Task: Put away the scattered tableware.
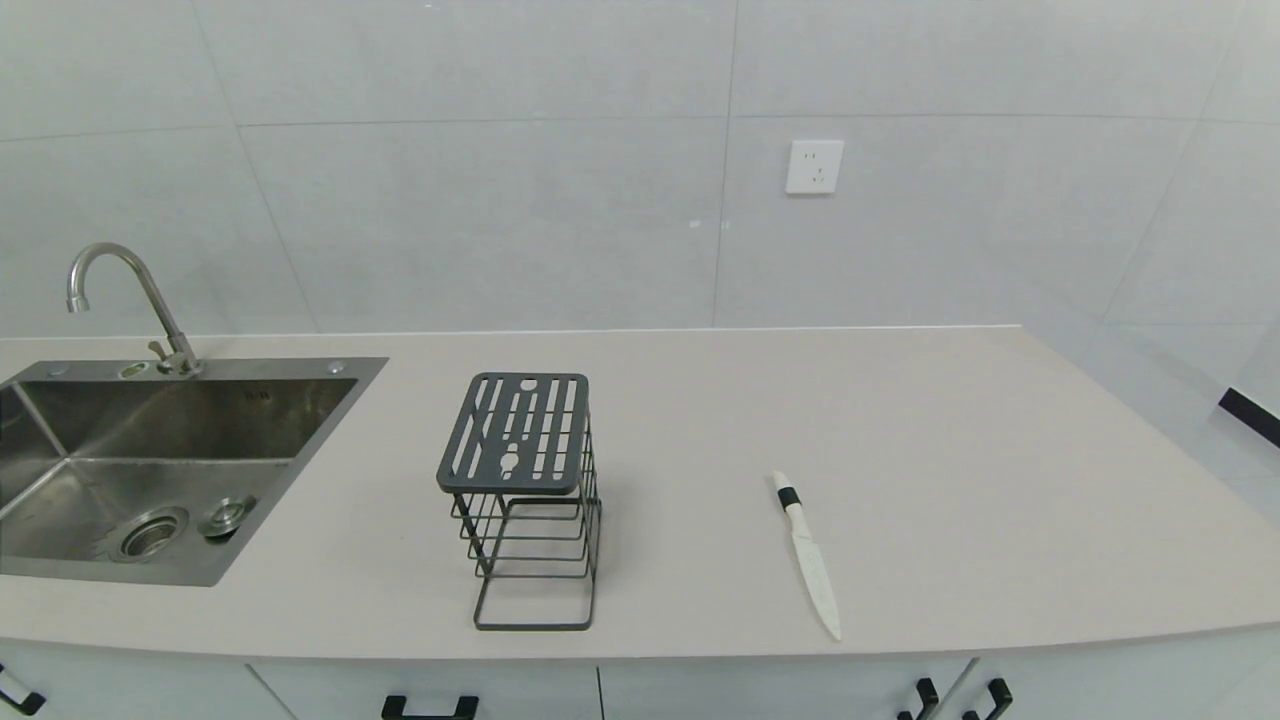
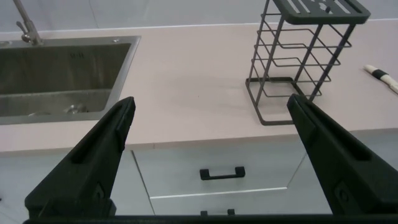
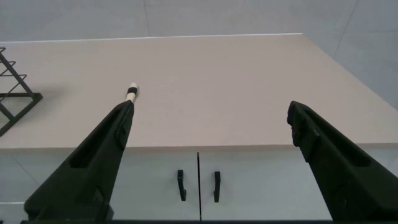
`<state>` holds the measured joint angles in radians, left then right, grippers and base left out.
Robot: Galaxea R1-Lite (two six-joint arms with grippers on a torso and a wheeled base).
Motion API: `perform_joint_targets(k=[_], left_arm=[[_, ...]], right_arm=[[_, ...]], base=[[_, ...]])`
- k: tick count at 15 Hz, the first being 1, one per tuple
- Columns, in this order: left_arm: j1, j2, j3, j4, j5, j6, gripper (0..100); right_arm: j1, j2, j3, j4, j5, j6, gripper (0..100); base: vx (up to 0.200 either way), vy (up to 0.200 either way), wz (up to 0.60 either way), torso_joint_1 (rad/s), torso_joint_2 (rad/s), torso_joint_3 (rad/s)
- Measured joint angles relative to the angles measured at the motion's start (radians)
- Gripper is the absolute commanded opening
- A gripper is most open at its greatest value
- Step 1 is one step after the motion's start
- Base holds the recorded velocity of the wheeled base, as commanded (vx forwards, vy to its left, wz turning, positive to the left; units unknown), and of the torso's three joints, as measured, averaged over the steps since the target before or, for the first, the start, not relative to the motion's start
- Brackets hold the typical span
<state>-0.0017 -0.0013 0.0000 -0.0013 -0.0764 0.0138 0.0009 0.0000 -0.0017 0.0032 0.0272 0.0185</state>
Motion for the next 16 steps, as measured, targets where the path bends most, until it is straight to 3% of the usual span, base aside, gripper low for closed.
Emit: perform_joint_targets(k=[8,16], left_arm=[[0.0,0.0,0.0,0.0,-0.001,0.002,100],[0.001,0.0,0.0,-0.001,0.003,0.004,100]], right_arm=[[0.0,0.0,0.0,0.0,0.0,0.0,100],[0.001,0.0,0.0,-0.001,0.0,-0.011,100]], base=[[0.0,0.0,0.0,0.31,-0.07,0.235],[0.0,0.0,0.0,0.027,-0.01,0.016]])
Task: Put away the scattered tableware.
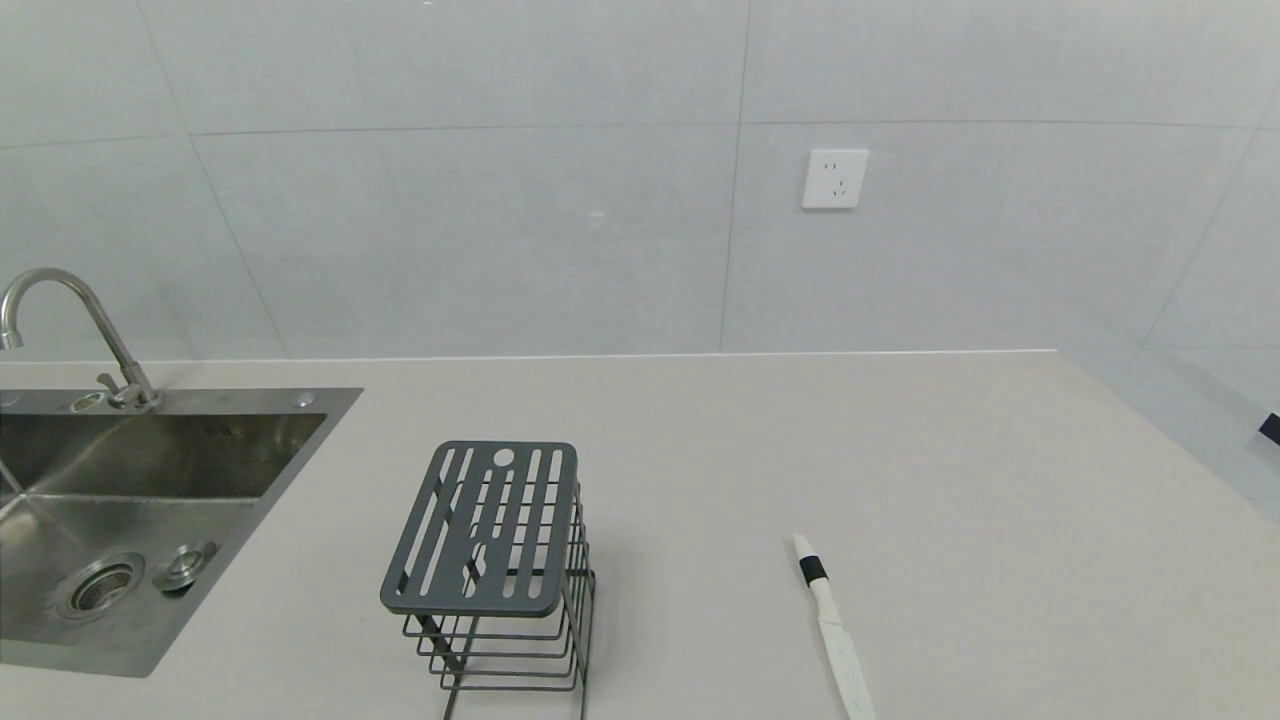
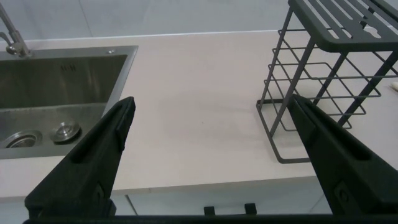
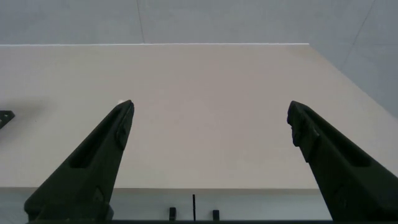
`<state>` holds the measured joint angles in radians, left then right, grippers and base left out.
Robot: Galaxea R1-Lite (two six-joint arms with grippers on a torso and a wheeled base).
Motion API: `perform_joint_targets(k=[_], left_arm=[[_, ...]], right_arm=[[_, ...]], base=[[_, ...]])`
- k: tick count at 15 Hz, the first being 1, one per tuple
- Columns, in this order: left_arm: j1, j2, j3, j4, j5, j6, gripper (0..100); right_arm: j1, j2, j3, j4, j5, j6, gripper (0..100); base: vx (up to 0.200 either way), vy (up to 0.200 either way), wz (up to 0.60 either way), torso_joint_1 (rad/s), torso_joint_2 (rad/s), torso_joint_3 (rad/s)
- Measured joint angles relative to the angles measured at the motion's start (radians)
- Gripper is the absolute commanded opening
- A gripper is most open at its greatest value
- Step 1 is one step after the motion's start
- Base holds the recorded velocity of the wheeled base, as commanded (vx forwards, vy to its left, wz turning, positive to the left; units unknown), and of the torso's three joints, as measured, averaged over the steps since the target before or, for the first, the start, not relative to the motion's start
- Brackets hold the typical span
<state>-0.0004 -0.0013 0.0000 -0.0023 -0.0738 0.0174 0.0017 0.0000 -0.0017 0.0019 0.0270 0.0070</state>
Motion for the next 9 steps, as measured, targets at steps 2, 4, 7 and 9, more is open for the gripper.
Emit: perform_joint_targets(k=[2,4,7,9], left_arm=[[0.0,0.0,0.0,-0.001,0.0,0.001,100],[0.0,0.0,0.0,-0.001,0.0,0.003,100],[0.0,0.0,0.0,0.0,0.0,0.007,100],[0.0,0.0,0.0,0.0,-0.001,0.01,100]], right_arm=[[0.0,0.0,0.0,-0.003,0.0,-0.023,100],[-0.002,0.0,0.0,-0.002,0.003,-0.026,100],[-0.002,0.0,0.0,-0.088,0.002,-0.023,100],[-0.003,0.0,0.001,-0.209,0.003,-0.035,100]], base=[[0.0,0.0,0.0,0.0,0.0,0.0],[0.0,0.0,0.0,0.0,0.0,0.0],[0.0,0.0,0.0,0.0,0.0,0.0],[0.0,0.0,0.0,0.0,0.0,0.0]])
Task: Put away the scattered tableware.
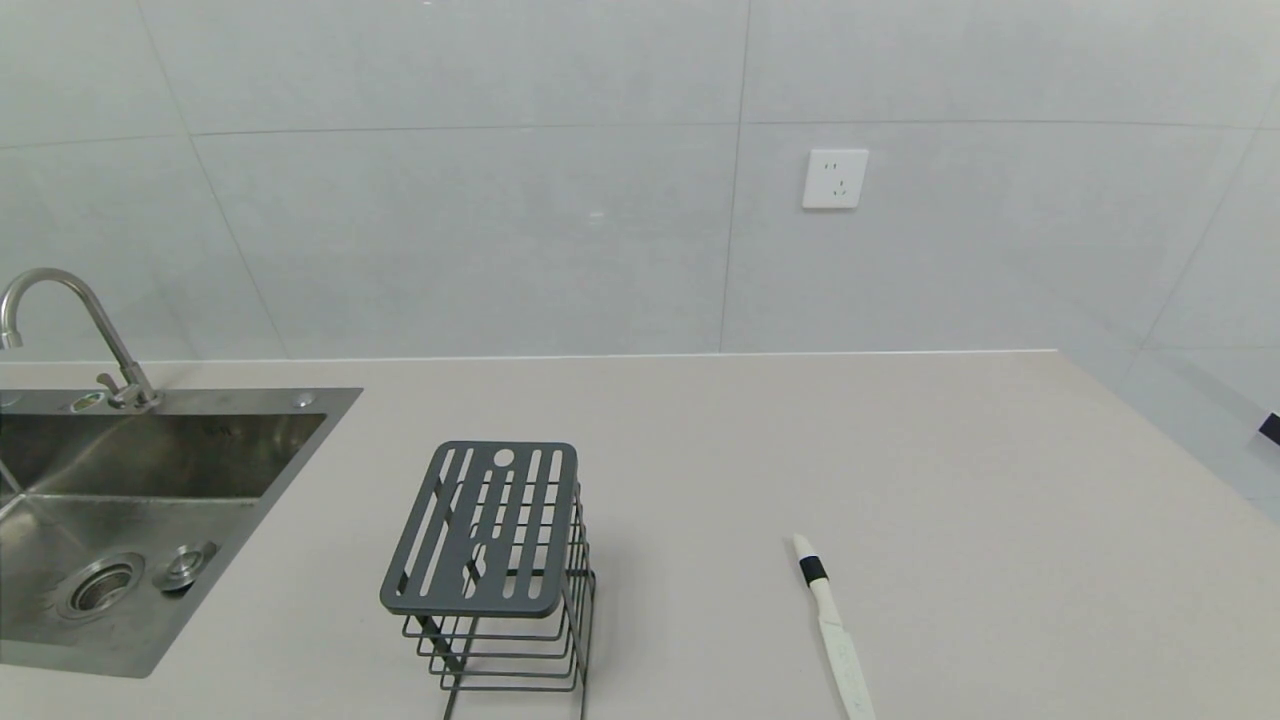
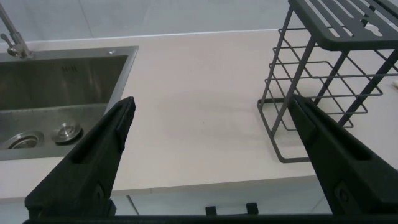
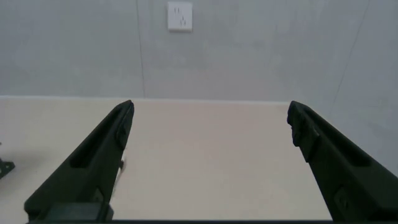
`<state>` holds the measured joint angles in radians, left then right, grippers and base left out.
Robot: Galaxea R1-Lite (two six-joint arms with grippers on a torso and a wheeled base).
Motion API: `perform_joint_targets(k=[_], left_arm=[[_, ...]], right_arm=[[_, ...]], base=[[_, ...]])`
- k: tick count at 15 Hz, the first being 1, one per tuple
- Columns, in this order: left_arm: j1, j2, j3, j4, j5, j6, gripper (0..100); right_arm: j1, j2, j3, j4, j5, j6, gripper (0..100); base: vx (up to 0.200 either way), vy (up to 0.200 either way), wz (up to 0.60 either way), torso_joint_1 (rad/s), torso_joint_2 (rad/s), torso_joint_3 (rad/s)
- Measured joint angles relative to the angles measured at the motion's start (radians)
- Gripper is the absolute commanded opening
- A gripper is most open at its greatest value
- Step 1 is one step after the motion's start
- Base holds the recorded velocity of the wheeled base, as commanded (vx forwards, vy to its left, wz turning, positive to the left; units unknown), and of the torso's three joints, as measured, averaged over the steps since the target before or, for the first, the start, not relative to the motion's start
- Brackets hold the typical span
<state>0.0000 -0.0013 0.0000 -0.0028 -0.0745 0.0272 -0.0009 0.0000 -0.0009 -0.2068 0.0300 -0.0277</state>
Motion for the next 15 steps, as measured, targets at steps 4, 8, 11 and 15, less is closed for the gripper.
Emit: perform_joint_targets(k=[4,8,11,15], left_arm=[[0.0,0.0,0.0,0.0,0.0,0.0,100],[0.0,0.0,0.0,0.0,-0.001,0.002,100],[0.0,0.0,0.0,0.0,-0.001,0.002,100],[0.0,0.0,0.0,0.0,-0.001,0.002,100]], right_arm=[[0.001,0.04,-0.096,0.023,0.122,-0.008,100],[0.027,0.189,-0.24,0.23,0.317,-0.052,100],[0.041,0.364,-0.304,0.258,0.386,-0.068,100],[0.063,0.617,-0.372,0.263,0.399,-0.074,100]], base=[[0.0,0.0,0.0,0.0,0.0,0.0],[0.0,0.0,0.0,0.0,0.0,0.0],[0.0,0.0,0.0,0.0,0.0,0.0],[0.0,0.0,0.0,0.0,0.0,0.0]])
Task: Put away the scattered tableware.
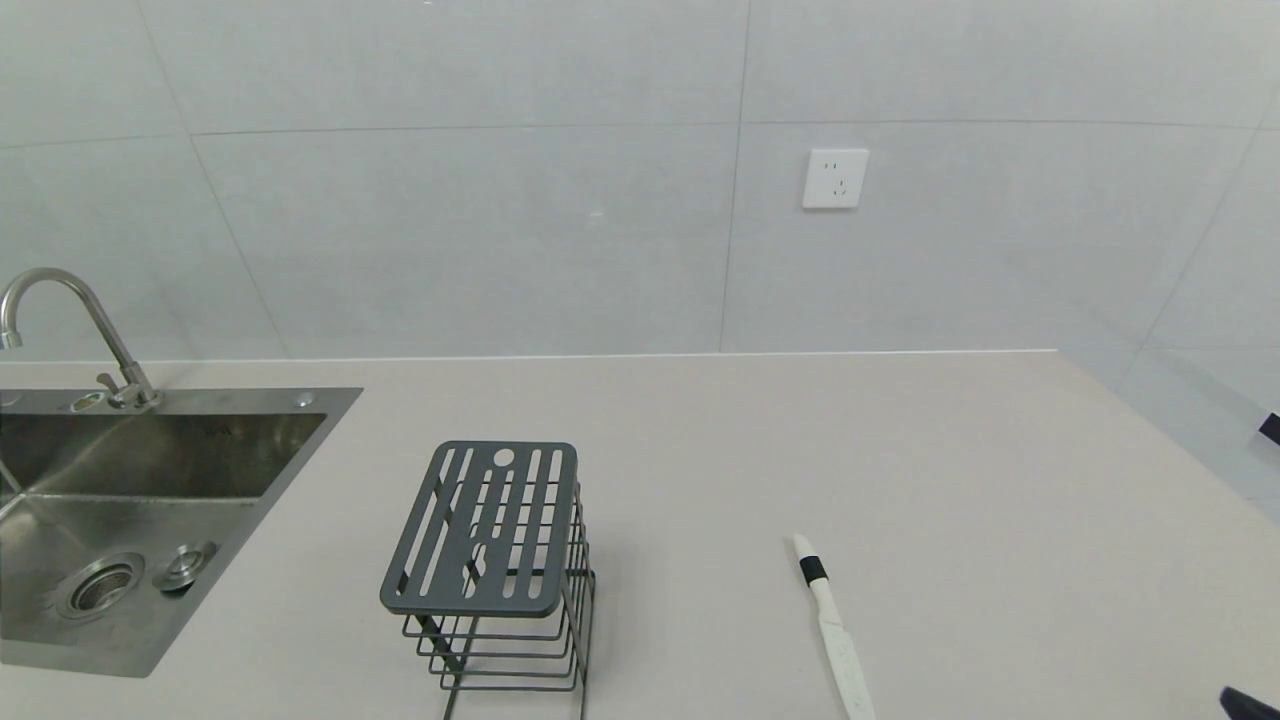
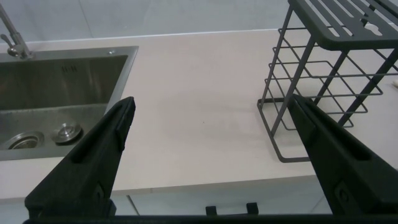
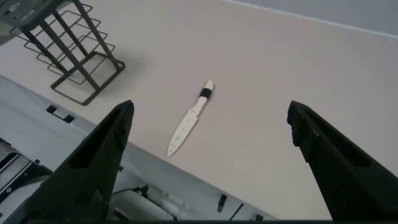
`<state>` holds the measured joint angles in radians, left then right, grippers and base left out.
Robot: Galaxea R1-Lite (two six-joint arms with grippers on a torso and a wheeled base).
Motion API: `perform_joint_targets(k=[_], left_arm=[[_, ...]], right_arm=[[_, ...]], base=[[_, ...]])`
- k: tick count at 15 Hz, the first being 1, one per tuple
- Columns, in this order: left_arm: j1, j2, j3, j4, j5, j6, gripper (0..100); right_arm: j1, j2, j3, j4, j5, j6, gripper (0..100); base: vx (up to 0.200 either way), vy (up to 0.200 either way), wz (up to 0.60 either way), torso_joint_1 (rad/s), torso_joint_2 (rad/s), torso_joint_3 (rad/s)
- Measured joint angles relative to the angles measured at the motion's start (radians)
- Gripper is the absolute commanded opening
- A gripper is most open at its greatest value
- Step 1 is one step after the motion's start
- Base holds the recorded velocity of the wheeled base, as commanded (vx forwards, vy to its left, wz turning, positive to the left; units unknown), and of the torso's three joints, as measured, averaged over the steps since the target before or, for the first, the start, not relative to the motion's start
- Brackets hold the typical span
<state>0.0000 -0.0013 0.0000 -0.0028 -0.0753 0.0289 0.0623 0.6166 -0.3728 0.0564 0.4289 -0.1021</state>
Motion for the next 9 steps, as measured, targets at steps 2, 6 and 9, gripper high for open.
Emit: perform_joint_targets(k=[2,6,9], left_arm=[[0.0,0.0,0.0,0.0,0.0,0.0,100],[0.0,0.0,0.0,0.001,0.0,-0.001,100],[0.0,0.0,0.0,0.001,0.0,-0.004,100]], right_arm=[[0.008,0.104,-0.031,-0.001,0.0,-0.001,100],[0.031,0.285,-0.074,-0.021,-0.036,-0.003,100],[0.087,0.42,-0.087,-0.127,-0.055,-0.003,100]], base=[[0.0,0.0,0.0,0.0,0.0,0.0],[0.0,0.0,0.0,0.0,0.0,0.0],[0.0,0.0,0.0,0.0,0.0,0.0]])
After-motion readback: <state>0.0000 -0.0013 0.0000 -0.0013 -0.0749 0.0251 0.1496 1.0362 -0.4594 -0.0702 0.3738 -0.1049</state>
